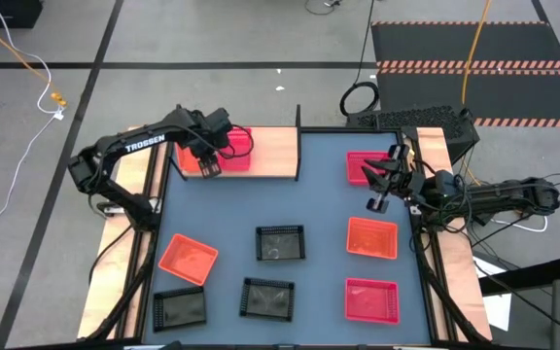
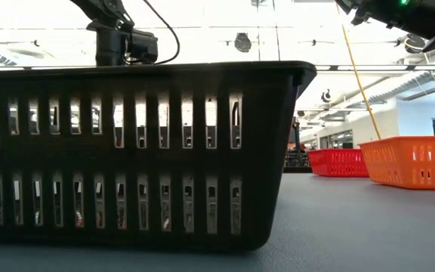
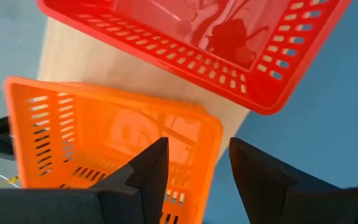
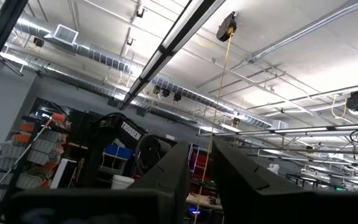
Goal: Stack baskets on shelf by color
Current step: Adjust the orange bin on the shelf
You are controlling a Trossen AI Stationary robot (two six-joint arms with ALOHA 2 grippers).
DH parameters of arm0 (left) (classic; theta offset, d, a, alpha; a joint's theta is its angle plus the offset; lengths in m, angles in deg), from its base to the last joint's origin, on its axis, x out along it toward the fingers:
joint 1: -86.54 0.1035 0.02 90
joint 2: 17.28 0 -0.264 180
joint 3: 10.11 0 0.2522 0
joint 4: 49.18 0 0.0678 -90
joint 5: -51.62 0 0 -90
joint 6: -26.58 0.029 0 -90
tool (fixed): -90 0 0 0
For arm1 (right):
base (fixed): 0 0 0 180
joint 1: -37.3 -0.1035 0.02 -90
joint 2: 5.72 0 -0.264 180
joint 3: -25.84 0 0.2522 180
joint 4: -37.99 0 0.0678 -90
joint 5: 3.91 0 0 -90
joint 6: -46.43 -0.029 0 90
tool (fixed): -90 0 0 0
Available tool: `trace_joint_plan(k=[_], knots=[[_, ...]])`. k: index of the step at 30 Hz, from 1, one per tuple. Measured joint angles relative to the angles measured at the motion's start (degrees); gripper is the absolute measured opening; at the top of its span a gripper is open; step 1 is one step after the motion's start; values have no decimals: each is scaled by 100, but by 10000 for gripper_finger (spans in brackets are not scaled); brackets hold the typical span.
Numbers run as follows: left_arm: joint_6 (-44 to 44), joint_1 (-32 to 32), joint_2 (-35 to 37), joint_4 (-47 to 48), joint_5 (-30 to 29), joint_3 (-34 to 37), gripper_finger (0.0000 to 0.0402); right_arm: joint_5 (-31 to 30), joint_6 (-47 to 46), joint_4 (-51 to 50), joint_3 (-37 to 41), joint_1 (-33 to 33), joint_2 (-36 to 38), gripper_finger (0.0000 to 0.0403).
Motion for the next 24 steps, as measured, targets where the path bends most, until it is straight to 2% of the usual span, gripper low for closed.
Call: trace_joint_plan(k=[17,24], knots=[[301,-16,-1,-256,-10,397,170,6,231,-127,0,0,-2,66],[389,-103,-1,-247,-14,397,108,9,232,-129,0,1,-1,66]])
